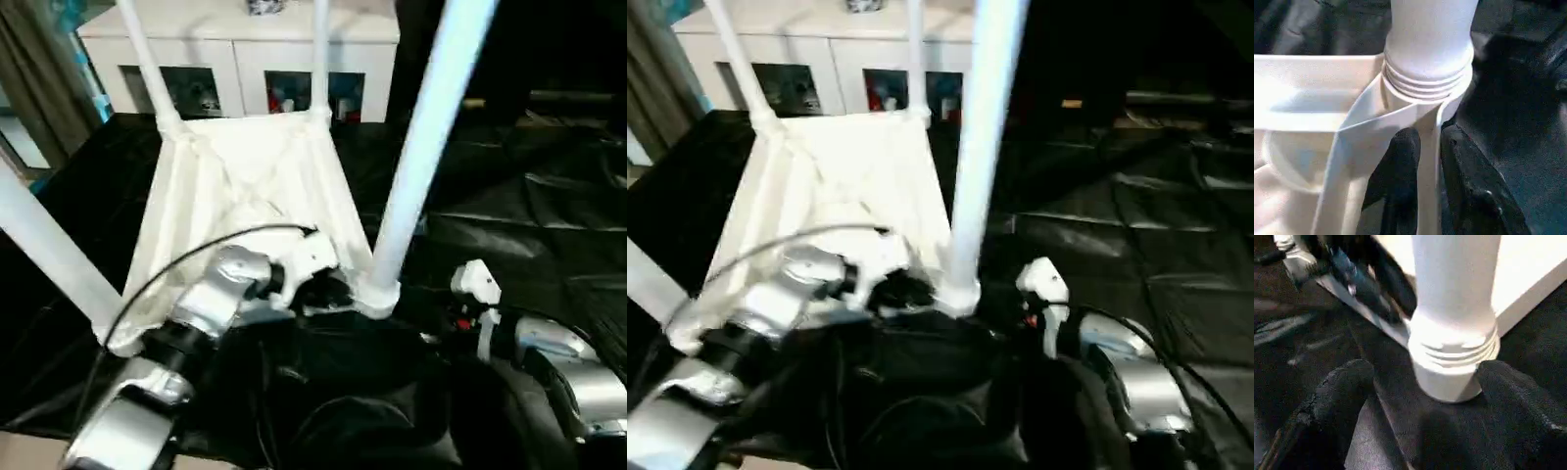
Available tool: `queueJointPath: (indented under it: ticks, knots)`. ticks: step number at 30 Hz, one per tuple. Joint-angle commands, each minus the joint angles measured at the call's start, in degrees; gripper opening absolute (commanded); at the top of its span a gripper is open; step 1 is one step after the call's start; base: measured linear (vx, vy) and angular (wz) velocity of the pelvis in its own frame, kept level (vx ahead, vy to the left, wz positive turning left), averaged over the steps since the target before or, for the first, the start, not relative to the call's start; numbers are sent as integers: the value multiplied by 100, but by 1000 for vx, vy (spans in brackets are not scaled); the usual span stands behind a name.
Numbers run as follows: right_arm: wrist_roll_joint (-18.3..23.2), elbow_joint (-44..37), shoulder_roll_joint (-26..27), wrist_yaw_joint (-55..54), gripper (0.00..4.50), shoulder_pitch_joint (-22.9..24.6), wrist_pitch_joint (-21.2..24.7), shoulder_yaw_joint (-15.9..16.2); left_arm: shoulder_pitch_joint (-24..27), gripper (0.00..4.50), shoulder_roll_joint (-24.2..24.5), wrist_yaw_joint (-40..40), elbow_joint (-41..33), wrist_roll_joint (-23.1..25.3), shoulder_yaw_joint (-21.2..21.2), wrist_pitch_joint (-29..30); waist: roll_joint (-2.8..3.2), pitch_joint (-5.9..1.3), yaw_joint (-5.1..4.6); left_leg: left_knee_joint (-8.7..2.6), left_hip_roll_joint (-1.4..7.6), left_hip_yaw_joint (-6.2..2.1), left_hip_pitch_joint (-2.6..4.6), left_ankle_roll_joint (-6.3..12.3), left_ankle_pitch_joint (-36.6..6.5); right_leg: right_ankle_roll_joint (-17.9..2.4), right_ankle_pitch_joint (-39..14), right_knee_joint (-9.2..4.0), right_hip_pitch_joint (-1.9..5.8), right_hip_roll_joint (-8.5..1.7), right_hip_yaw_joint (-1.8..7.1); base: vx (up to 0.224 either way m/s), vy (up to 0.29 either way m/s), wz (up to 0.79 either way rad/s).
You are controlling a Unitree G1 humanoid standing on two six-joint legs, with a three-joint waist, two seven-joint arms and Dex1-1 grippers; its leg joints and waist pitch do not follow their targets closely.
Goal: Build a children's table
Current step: Rotate leg to tighten
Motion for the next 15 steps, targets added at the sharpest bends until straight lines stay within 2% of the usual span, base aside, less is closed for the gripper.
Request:
queueJointPath:
  ticks: [1,2,3,6,7,8,9,11,12,13,15]
  knots:
    - [56,-180,-41,53,389,4,0,-40,80,132,91,-80,-241,-83,77,86,-96,-360,31,-392,322,-153,58,558,-901,-1612,-682,-310,284,-321,166,0,0,0]
    - [78,-223,-57,74,389,22,23,-29,137,132,146,-94,-288,-89,74,42,-136,-361,36,-387,322,-149,54,596,-851,-1612,-667,-306,287,-321,165,0,0,0]
    - [81,-227,-59,76,389,25,24,-27,145,132,151,-95,-292,-89,73,35,-95,-366,55,-379,322,-152,50,637,-757,-1617,-637,-288,286,-324,163,0,0,0]
    - [110,-312,-94,184,389,52,95,60,307,132,300,-170,-443,-141,65,30,-198,-371,57,-364,322,-143,36,717,-646,-1585,-597,-268,289,-321,164,0,0,0]
    - [89,-338,-73,182,389,23,117,120,385,132,382,-255,-496,-193,73,56,-251,-388,57,-349,327,-140,45,765,-530,-1577,-542,-234,279,-321,163,0,0,0]
    - [87,-349,-60,171,389,8,126,138,411,132,409,-276,-507,-201,72,61,-251,-388,57,-349,327,-140,45,765,-530,-1577,-542,-234,279,-321,163,0,0,0]
    - [86,-354,-51,161,389,-1,130,147,424,132,422,-285,-512,-204,70,63,-171,-384,64,-347,338,-142,60,785,-442,-1598,-478,-230,235,-309,160,0,0,0]
    - [84,-364,-37,143,389,-17,137,162,446,132,444,-300,-519,-209,68,67,-188,-379,62,-342,335,-136,59,763,-495,-1623,-435,-226,232,-303,160,0,0,0]
    - [193,-316,38,174,389,-176,167,148,441,132,513,-351,-468,-201,34,72,-241,-366,80,-349,334,-139,48,746,-580,-1619,-542,-226,238,-325,163,0,0,0]
    - [211,-290,59,178,389,-209,167,143,431,132,517,-344,-436,-196,35,55,-218,-353,80,-359,330,-141,47,701,-697,-1585,-740,-246,226,-327,163,0,0,0]
    - [192,-192,102,165,389,-327,113,147,351,132,523,-318,-277,-164,40,-34,-248,-339,72,-362,321,-139,44,604,-845,-1533,-982,-266,219,-335,172,0,0,0]
